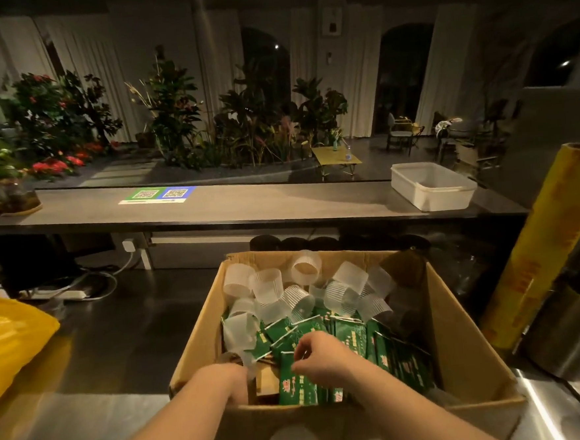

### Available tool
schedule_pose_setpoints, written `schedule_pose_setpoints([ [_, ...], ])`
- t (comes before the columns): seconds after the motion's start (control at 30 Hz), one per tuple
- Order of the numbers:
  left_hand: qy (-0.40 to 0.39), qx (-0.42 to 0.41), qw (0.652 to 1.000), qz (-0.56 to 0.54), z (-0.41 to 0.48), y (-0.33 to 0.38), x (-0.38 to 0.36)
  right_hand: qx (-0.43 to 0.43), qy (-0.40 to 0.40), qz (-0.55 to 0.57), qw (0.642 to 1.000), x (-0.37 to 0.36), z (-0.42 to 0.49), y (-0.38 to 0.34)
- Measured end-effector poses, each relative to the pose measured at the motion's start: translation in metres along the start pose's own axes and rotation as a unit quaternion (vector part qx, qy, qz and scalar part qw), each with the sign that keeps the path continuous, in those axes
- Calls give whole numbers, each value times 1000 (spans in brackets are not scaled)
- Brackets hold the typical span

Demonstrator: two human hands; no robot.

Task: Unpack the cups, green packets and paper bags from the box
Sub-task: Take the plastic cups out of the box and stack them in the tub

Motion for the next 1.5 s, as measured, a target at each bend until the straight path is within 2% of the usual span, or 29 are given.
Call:
schedule_pose_setpoints([
  [0.13,24,-9,1000,5,6,5,8,-13,-21,-27,999,-12,31,-22],
  [0.2,50,-50,997,-20,-3,11,18,-33,-18,-22,999,-18,47,-30],
  [0.33,111,-123,960,-225,-23,-1,50,-50,-48,-10,998,-27,69,-36],
  [0.4,126,-144,925,-329,-29,-11,63,-46,-86,-19,995,-30,75,-40],
  [0.43,129,-149,895,-399,-30,-15,67,-45,-102,-15,994,-30,77,-43],
  [0.5,137,-166,811,-543,-30,-20,69,-14,-105,-11,994,-34,84,-54],
  [0.57,159,-174,730,-641,-28,-25,67,18,-105,-26,994,-39,87,-69],
  [0.67,178,-175,643,-724,-24,-27,59,12,-109,-1,994,-51,93,-75],
  [0.73,174,-169,620,-746,-21,-27,51,6,-84,-11,996,-53,99,-75],
  [0.8,165,-158,616,-753,-17,-26,43,-23,-46,9,999,-53,103,-69],
  [0.87,141,-143,611,-766,-15,-25,38,-37,-42,42,998,-59,108,-61],
  [1.03,94,-180,525,-826,-19,-26,43,-91,9,59,994,-39,106,-41],
  [1.23,105,-205,538,-811,-11,-32,38,-81,-35,268,959,-11,66,-25],
  [1.37,120,-209,530,-813,-5,-33,38,-91,-11,360,928,-10,48,-10],
  [1.43,119,-213,549,-799,-6,-31,37,-103,-18,451,886,-13,45,-12],
  [1.5,112,-219,588,-770,-11,-25,36,-107,-43,515,850,-17,44,-22],
])
Point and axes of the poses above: each hand's wrist, its own z-axis towards the middle knuckle, its own x-axis out of the back of the hand, y = z × x, the point moved 5 cm from there along z, towards the middle knuckle, and after that the axes turned 15 degrees about -z, right-handed, at the moved point
